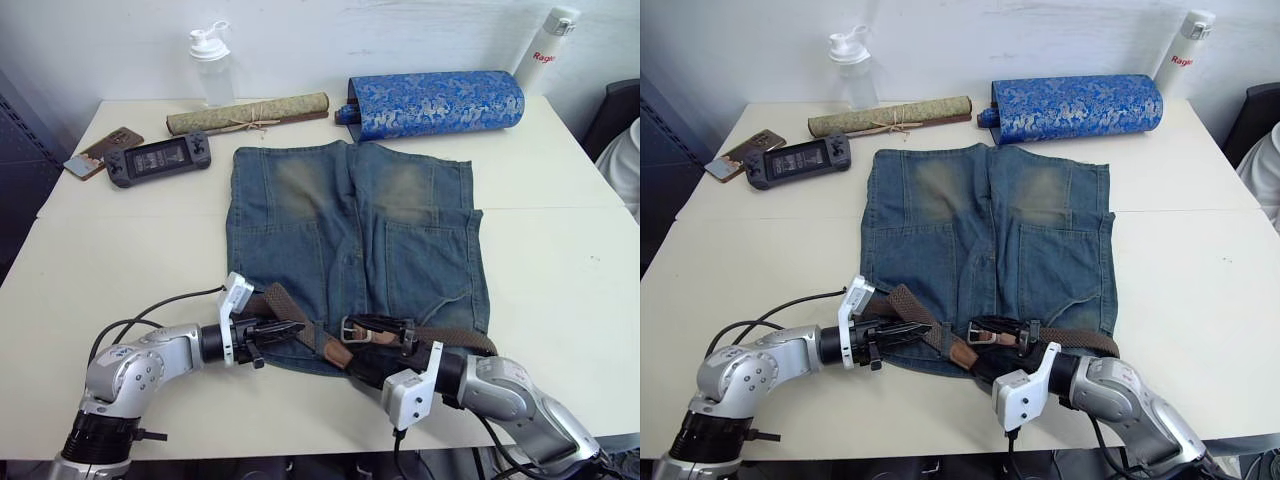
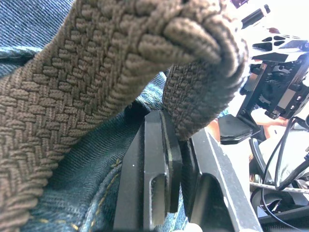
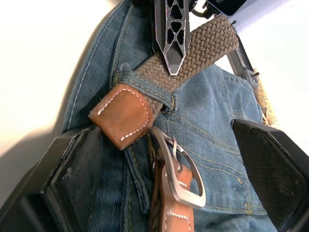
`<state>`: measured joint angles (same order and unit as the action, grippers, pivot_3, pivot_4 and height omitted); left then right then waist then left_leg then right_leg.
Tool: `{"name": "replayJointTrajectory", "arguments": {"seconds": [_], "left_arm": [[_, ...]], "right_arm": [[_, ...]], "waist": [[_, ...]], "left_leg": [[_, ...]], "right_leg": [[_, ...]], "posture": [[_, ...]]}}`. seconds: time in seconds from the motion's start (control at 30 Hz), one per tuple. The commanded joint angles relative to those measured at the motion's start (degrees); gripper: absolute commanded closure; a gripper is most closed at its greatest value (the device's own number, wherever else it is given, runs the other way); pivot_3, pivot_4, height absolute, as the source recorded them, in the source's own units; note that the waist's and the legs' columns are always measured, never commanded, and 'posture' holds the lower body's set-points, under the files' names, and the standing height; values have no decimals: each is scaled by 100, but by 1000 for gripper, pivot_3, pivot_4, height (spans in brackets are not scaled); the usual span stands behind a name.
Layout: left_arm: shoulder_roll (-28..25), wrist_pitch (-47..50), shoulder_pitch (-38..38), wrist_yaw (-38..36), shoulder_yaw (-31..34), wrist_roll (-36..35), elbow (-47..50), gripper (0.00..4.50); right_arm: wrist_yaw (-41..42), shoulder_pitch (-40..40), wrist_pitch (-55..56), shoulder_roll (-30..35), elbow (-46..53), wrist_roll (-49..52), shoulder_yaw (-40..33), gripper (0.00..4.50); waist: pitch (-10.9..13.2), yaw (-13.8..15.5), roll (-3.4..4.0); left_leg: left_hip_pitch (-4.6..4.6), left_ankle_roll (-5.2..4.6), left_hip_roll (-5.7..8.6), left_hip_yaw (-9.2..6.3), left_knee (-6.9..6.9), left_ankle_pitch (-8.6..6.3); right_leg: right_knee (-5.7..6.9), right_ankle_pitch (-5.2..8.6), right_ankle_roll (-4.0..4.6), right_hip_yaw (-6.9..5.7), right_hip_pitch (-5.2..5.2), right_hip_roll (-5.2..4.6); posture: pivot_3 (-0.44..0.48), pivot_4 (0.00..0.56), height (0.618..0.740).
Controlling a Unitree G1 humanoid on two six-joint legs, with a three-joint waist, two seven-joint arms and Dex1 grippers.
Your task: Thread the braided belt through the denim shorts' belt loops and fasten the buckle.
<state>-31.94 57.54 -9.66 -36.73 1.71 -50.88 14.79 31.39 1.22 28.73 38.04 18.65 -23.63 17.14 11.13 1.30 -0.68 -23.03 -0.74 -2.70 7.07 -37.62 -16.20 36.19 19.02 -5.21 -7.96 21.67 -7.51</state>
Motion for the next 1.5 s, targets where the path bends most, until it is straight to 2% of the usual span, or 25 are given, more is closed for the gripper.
{"name": "replayJointTrajectory", "arguments": {"seconds": [0.03, 0.4, 0.43, 0.5, 0.57, 0.73, 0.77, 1.13, 1.17, 1.2, 1.3, 1.5], "left_arm": [[19, 52, -27, -93, -64, -21, 178, 4500], [78, 95, -44, -91, -62, -32, 165, 4500], [81, 94, -52, -95, -66, -25, 157, 4500], [86, 94, -61, -104, -72, -11, 149, 4500], [93, 98, -74, -109, -76, 4, 136, 4500], [103, 97, -91, -98, -95, 33, 107, 4500], [110, 101, -95, -82, -98, 45, 96, 4500], [221, 117, -110, -14, -54, 111, 35, 4500], [227, 111, -110, -17, -56, 122, 33, 4500], [232, 108, -112, -19, -57, 129, 30, 4500], [248, 104, -120, -18, -49, 139, 15, 4500], [257, 115, -142, -29, -37, 170, -19, 4500]], "right_arm": [[-14, 76, 60, 87, -125, -125, -36, 22], [-188, -103, -37, -195, -85, -280, -21, 22], [-184, -108, -29, -196, -90, -280, -25, 403], [-201, -108, 2, -198, -77, -291, -46, 852], [-212, -106, 16, -198, -55, -294, -64, 1714], [-288, -102, 81, -179, -10, -320, -118, 4242], [-307, -107, 109, -168, 1, -326, -130, 4456], [56, 127, -217, 33, 88, 44, -129, 4456], [51, 138, -215, 22, 84, 80, -131, 3558], [46, 144, -213, 12, 83, 108, -135, 3212], [-10, 185, -139, 43, 96, 30, -152, 1804], [-138, 206, 244, 106, 116, -48, -213, 1804]], "waist": [[0, 1, 0], [-2, -3, -4], [-2, -3, -4], [-2, 1, -4], [-2, 1, -4], [-2, 2, -4], [-2, 2, -4], [-2, 8, -4], [-2, 8, -4], [-2, 9, -4], [-2, 5, -4], [-2, 5, -4]], "left_leg": [[0, 0, 0, -1, -2, 0], [4, -1, -1, -2, -15, -1], [4, -1, -1, -2, -16, -1], [5, -1, -1, -2, -18, -1], [4, -1, 0, -2, -20, -1], [3, -1, 0, -2, -20, -1], [3, -1, 0, -2, -21, -1], [2, -3, 2, -3, -26, -2], [2, -3, 2, -3, -26, -2], [2, -3, 1, -3, -27, -2], [2, -4, 1, -3, -29, -3], [2, -7, 2, -3, -31, -4]], "right_leg": [[2, 0, 0, 0, -1, 0], [22, 2, 3, 2, -3, -1], [24, 2, 4, 2, -3, -2], [26, 3, 4, 2, -3, -1], [28, 3, 4, 2, -2, -2], [29, 3, 4, 2, -2, -2], [29, 3, 4, 2, -2, -1], [32, 3, 4, 2, -2, -1], [33, 3, 4, 2, -2, -1], [33, 4, 4, 1, -2, -1], [34, 4, 4, 2, -3, -1], [34, 4, 3, 2, -4, -1]], "posture": [[0, 150, 717], [0, 150, 717], [0, 150, 717], [0, 150, 717], [0, 150, 717], [0, 150, 717], [0, 150, 717], [0, 150, 717], [0, 150, 717], [0, 150, 717], [0, 150, 717], [0, 150, 717]]}}
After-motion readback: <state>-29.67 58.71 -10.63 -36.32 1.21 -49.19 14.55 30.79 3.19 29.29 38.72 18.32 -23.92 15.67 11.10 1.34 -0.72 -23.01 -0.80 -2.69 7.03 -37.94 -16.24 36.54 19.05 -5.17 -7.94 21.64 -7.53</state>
